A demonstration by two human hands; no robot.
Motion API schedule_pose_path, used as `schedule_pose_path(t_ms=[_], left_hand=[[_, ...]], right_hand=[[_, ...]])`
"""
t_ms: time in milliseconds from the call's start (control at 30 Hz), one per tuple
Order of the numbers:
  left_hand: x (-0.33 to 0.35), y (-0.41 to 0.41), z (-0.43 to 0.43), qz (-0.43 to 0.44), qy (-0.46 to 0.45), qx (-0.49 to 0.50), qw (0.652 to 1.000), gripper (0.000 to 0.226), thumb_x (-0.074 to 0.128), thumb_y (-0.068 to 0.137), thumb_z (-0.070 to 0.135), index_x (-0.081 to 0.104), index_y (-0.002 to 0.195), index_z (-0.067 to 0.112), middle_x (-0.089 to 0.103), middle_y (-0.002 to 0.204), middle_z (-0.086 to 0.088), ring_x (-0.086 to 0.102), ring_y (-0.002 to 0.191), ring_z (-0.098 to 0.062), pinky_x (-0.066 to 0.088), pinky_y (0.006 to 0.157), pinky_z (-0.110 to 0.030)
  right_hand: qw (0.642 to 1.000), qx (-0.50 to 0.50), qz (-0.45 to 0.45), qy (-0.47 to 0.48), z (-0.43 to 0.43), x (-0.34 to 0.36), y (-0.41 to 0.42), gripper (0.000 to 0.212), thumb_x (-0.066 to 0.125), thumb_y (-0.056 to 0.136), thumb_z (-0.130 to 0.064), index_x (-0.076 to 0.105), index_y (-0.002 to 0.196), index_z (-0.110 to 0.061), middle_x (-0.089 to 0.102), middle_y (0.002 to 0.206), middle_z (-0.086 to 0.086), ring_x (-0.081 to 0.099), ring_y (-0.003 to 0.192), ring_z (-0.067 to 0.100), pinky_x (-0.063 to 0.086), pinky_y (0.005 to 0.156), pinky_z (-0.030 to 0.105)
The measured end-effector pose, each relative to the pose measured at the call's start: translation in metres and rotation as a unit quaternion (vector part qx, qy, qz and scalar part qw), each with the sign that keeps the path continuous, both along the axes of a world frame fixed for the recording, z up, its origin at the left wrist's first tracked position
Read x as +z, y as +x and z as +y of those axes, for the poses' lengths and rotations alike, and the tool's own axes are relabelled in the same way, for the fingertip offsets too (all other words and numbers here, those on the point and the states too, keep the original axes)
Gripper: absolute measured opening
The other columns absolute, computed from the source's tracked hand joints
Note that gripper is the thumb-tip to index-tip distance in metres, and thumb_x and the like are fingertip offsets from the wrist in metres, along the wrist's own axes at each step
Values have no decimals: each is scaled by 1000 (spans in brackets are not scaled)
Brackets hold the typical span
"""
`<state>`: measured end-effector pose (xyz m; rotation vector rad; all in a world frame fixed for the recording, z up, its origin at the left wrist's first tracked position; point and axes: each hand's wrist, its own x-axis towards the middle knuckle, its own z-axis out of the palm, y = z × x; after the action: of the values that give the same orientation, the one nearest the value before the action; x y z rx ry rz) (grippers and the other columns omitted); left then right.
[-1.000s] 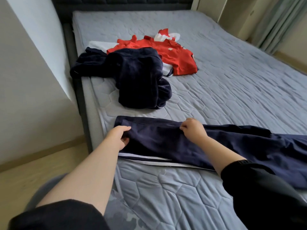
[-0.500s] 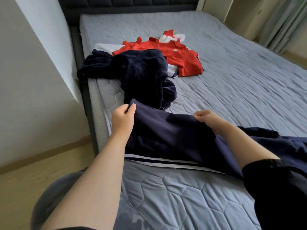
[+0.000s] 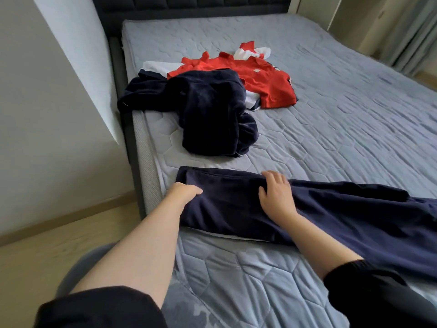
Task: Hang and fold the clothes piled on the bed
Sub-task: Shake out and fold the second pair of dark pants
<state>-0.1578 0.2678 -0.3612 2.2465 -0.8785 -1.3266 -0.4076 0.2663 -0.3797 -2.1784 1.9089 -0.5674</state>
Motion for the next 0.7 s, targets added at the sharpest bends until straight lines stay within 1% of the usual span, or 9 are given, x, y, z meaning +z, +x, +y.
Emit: schedule_pose_path(t_ms=[133,233,300,367,400,467,567,633,700], left_hand=[[8,-1,-1,-49,-95,-62,992,34,49,96,13,50,127,-1,55,126,-18,51,98,-28,38,80,-29],[11,1,0,-95,-157,-49,982,31,45,98,10,53,127,0,55,129,-17,52,110,-33,39,86,-31],[9,6,1,-138,-170,-48,974,14,44,97,7,58,102,7,61,113,-17,52,93,-30,38,76,-30],[5,12,4,-193,-154,-45,968,16,43,96,5,50,83,11,60,100,-14,47,80,-27,33,67,-29],[2,14,8,-213,-135,-46,967,16,43,96,6,51,84,12,61,101,-14,48,80,-28,32,67,-29],[-6,18,15,-252,-85,-56,962,16,46,96,10,57,106,13,60,113,-11,55,93,-31,37,72,-31],[-13,21,18,-290,-21,-90,953,40,57,92,29,50,129,15,51,127,-10,52,113,-32,47,86,-36],[-13,21,15,-266,-14,-88,960,54,62,88,40,46,132,14,49,131,-10,51,117,-32,46,88,-37],[-12,20,11,-200,-16,-54,978,60,65,85,43,46,130,8,54,128,-11,55,110,-31,43,80,-34]], right_hand=[[999,30,11,-27,21,-10,15,43,59,86,-11,53,128,-3,49,135,16,41,127,34,27,112,44],[999,31,21,-26,21,-10,19,45,56,89,-14,50,132,-3,44,141,16,35,134,33,19,116,44],[999,38,36,0,17,-10,22,50,51,92,-21,43,139,-6,36,149,14,26,140,30,13,118,43],[996,47,63,34,15,-15,23,56,46,95,-30,32,146,-12,24,156,10,14,145,25,6,119,43],[994,54,80,52,15,-20,24,59,44,96,-34,27,149,-14,18,158,8,9,147,24,4,118,44],[988,64,111,90,16,-31,26,66,40,96,-42,16,152,-17,8,160,7,1,148,23,2,117,46],[979,63,141,130,20,-49,27,71,35,95,-49,6,153,-20,-2,161,6,-6,148,22,1,117,48],[979,58,149,126,22,-56,27,73,34,95,-51,4,153,-20,-4,161,6,-8,148,22,0,117,49],[984,43,140,106,22,-59,29,73,36,93,-51,7,153,-21,-3,161,6,-7,148,22,-2,116,50]])
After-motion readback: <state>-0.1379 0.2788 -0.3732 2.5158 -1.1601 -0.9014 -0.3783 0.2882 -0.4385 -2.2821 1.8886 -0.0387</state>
